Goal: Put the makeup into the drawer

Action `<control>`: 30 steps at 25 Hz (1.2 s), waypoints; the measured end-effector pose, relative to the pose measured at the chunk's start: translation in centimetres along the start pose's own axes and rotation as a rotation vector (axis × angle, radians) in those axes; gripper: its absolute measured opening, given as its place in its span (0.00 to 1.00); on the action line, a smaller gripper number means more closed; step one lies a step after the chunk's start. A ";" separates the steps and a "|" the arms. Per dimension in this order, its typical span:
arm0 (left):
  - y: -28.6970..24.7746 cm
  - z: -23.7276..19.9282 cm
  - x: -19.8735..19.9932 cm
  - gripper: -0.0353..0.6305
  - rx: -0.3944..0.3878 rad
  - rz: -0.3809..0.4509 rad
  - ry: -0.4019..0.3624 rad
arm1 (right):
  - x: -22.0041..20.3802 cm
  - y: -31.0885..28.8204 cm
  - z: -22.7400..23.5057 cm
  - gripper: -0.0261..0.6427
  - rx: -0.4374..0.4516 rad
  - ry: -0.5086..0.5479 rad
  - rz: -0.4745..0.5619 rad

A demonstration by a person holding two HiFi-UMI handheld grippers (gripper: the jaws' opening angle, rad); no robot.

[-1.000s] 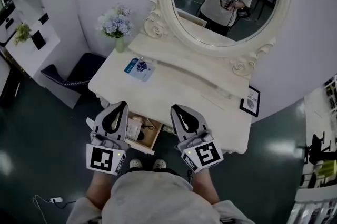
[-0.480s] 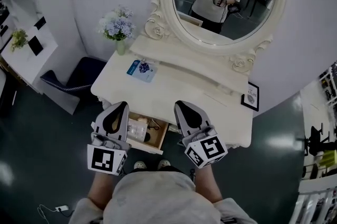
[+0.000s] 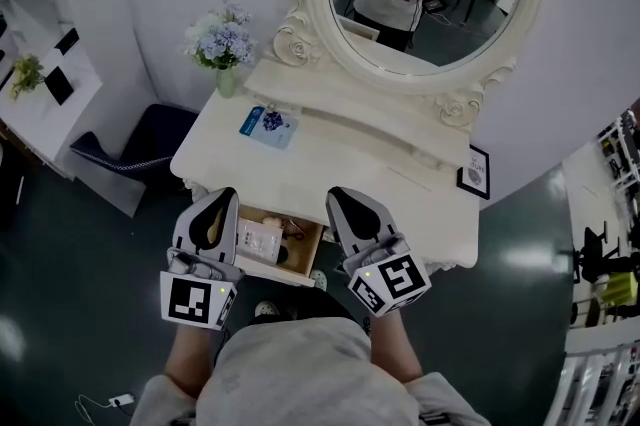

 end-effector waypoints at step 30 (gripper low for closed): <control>-7.3 0.4 -2.9 0.07 0.180 -0.060 0.005 | -5.7 -11.7 13.0 0.08 0.217 -0.090 -0.260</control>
Point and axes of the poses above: the fingertips, and each gripper's own axes: y backward along the fingers, z to its right, x out of its top, the point moved 6 cm from there along y, backward along the fingers, and after that the axes turned 13 degrees about x, right-handed, at the moved point
